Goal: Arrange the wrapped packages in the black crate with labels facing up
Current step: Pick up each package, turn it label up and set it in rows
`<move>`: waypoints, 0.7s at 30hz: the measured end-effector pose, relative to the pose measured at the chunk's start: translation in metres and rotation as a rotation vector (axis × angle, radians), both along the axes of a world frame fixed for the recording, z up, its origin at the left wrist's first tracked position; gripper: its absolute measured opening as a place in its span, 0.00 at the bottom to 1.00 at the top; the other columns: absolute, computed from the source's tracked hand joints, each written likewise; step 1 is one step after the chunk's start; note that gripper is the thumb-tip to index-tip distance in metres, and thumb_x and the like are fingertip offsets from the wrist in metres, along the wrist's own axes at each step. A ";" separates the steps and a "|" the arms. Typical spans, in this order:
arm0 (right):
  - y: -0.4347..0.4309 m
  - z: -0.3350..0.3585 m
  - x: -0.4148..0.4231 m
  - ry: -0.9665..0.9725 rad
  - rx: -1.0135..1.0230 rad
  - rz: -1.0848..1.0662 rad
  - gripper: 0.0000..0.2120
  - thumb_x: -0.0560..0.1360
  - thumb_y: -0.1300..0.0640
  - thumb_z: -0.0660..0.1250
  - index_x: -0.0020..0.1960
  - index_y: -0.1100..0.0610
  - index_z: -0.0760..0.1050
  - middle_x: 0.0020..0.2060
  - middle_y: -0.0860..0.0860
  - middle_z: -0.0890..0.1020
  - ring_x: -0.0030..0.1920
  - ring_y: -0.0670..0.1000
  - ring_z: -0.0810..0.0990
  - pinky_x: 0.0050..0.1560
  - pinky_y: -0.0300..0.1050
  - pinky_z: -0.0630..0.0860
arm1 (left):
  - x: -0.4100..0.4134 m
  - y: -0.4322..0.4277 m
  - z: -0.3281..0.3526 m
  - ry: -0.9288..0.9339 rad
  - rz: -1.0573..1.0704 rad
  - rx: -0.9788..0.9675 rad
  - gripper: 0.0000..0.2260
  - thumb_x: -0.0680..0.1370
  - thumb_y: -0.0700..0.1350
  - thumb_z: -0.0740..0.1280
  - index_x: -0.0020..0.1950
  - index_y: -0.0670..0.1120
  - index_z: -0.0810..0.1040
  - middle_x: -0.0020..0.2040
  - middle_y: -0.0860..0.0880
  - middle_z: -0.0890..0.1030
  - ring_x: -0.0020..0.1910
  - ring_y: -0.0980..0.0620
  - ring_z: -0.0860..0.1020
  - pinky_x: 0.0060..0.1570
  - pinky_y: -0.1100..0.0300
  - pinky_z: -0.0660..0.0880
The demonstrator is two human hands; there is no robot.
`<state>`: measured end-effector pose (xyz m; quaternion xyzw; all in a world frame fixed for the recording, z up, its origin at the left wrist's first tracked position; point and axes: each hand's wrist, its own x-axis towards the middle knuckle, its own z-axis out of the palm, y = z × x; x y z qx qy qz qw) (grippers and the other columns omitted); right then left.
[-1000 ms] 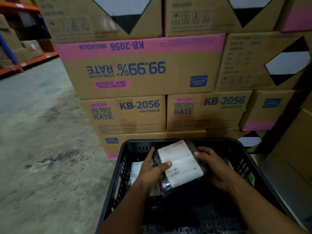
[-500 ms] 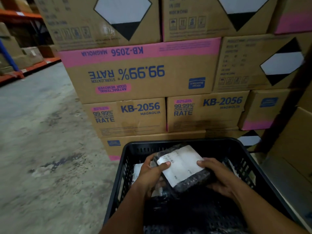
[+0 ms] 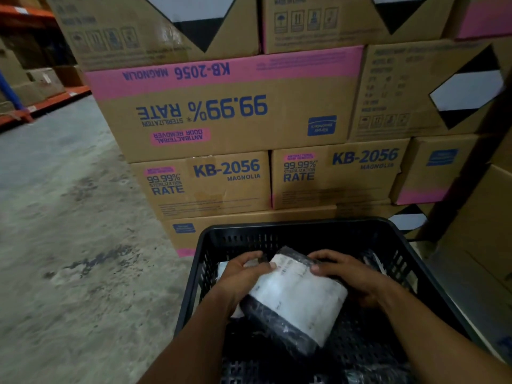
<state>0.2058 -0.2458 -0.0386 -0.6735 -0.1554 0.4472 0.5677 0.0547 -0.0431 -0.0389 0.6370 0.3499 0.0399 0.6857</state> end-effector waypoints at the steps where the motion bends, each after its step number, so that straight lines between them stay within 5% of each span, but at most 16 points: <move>1: -0.003 -0.003 0.004 0.004 0.006 -0.047 0.21 0.62 0.56 0.80 0.55 0.52 0.84 0.54 0.59 0.85 0.53 0.60 0.84 0.54 0.56 0.80 | 0.001 0.001 -0.005 0.011 0.041 0.042 0.25 0.69 0.49 0.80 0.65 0.50 0.79 0.58 0.47 0.83 0.52 0.48 0.84 0.46 0.58 0.80; 4: -0.015 -0.021 0.014 0.007 -0.004 -0.203 0.20 0.69 0.57 0.77 0.60 0.47 0.81 0.57 0.55 0.85 0.52 0.59 0.85 0.52 0.55 0.82 | -0.003 0.005 -0.022 0.149 -0.036 0.327 0.34 0.73 0.55 0.75 0.76 0.51 0.68 0.70 0.44 0.77 0.66 0.42 0.77 0.66 0.50 0.74; 8: -0.019 -0.042 0.021 -0.080 -0.044 -0.322 0.21 0.72 0.53 0.74 0.64 0.43 0.77 0.59 0.51 0.81 0.55 0.53 0.82 0.54 0.53 0.82 | -0.014 0.005 -0.052 0.465 -0.410 0.827 0.42 0.74 0.67 0.65 0.82 0.57 0.50 0.83 0.44 0.52 0.81 0.39 0.53 0.77 0.42 0.56; 10: -0.013 -0.047 0.022 -0.167 -0.062 -0.407 0.22 0.72 0.56 0.74 0.64 0.44 0.77 0.58 0.53 0.80 0.52 0.51 0.82 0.43 0.43 0.82 | -0.016 0.003 -0.065 0.530 -0.494 0.877 0.43 0.73 0.70 0.61 0.82 0.60 0.44 0.83 0.46 0.38 0.81 0.41 0.37 0.78 0.40 0.43; 12: -0.004 -0.056 0.021 -0.207 -0.072 -0.444 0.22 0.73 0.58 0.73 0.65 0.47 0.75 0.59 0.55 0.80 0.51 0.53 0.82 0.43 0.45 0.83 | -0.016 0.003 -0.075 0.533 -0.509 0.877 0.43 0.74 0.71 0.58 0.81 0.62 0.40 0.81 0.48 0.30 0.79 0.43 0.29 0.76 0.41 0.36; 16: 0.015 -0.091 0.006 -0.231 -0.126 -0.375 0.24 0.74 0.61 0.71 0.69 0.52 0.71 0.60 0.57 0.78 0.58 0.60 0.80 0.60 0.59 0.78 | -0.019 0.004 -0.092 0.542 -0.494 0.970 0.42 0.73 0.74 0.52 0.79 0.63 0.34 0.79 0.49 0.26 0.77 0.45 0.25 0.75 0.42 0.31; 21: 0.017 -0.126 0.004 -0.224 -0.260 -0.427 0.27 0.78 0.63 0.66 0.75 0.59 0.62 0.64 0.63 0.76 0.55 0.56 0.76 0.57 0.47 0.73 | -0.023 0.007 -0.101 0.535 -0.474 1.048 0.44 0.68 0.79 0.47 0.77 0.66 0.31 0.77 0.51 0.24 0.77 0.46 0.26 0.75 0.42 0.32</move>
